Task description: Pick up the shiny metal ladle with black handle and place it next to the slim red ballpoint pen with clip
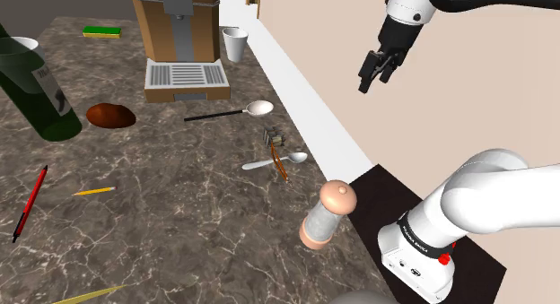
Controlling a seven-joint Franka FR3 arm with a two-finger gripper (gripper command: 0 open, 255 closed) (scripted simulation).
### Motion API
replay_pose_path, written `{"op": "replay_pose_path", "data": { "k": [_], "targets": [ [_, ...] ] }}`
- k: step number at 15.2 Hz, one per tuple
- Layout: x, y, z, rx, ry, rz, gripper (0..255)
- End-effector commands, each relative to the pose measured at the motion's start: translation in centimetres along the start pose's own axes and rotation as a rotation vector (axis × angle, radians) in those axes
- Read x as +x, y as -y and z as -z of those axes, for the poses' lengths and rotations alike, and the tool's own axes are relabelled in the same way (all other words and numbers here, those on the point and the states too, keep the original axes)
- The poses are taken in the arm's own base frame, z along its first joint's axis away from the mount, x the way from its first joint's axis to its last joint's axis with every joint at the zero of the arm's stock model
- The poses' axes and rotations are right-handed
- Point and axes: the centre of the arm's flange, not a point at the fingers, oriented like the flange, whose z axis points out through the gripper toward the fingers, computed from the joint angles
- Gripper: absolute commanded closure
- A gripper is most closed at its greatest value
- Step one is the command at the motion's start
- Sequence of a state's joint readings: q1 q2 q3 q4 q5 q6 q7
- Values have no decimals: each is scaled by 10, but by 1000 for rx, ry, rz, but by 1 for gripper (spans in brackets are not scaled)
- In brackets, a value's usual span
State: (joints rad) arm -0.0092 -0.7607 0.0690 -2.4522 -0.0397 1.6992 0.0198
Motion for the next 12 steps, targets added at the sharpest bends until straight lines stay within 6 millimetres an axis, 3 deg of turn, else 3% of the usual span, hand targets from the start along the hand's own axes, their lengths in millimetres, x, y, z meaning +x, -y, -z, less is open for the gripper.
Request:
{"op": "replay_pose_path", "data": {
  "k": [1,6,12],
  "targets": [
    [0,0,0,0,0,0,0],
    [57,1,-29,33,-12,171,0],
    [125,16,-63,72,-26,377,0]
  ]
}}
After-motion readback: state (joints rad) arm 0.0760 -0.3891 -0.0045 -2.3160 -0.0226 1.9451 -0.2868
